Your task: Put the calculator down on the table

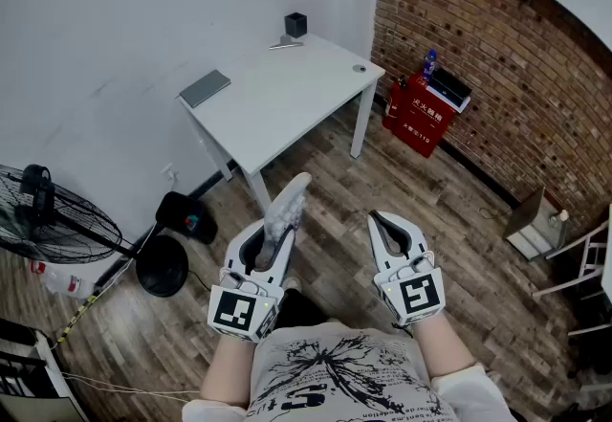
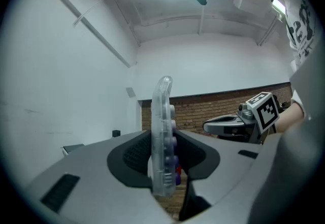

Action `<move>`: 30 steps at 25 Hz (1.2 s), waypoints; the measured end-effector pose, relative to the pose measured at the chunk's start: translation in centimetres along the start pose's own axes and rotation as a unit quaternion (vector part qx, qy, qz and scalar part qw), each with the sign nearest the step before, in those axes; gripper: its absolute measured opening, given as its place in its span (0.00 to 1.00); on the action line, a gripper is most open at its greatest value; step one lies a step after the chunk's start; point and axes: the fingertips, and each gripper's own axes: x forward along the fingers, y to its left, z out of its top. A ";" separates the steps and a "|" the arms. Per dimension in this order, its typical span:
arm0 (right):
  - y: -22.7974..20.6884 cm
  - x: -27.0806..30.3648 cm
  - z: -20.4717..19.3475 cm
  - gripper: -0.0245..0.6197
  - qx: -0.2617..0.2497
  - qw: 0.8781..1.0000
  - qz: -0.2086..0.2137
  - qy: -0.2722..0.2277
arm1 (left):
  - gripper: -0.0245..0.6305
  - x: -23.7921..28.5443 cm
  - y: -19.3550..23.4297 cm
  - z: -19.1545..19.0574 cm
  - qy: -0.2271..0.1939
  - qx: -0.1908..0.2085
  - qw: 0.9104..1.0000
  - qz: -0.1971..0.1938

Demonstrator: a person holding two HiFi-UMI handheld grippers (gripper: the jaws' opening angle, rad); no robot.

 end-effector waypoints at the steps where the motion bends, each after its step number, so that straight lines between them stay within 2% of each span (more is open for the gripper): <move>1: -0.2 -0.2 -0.5 0.06 0.004 1.000 0.002 0.013 | 0.25 0.2 -0.2 0.0 -0.002 -0.004 1.000 0.000; 4: -1.1 -0.5 -1.4 0.06 0.018 0.999 0.002 0.032 | 0.25 0.7 -0.6 0.0 -0.012 -0.015 1.000 0.001; 9: -2.9 -0.3 -1.8 0.06 0.024 0.999 -0.006 0.027 | 0.25 2.0 -0.6 0.3 -0.024 -0.026 0.999 0.005; 18: -6.3 3.1 -4.6 0.06 0.049 0.997 -0.009 0.054 | 0.25 6.2 1.0 -0.5 -0.018 -0.029 0.999 0.004; 24: -10.6 8.9 -7.4 0.06 0.067 0.995 -0.020 0.067 | 0.25 12.7 4.5 -2.1 -0.015 -0.030 0.999 0.003; 30: -16.4 18.8 -9.7 0.06 0.048 0.995 0.001 0.091 | 0.25 22.9 11.1 -3.0 -0.017 -0.048 0.999 0.007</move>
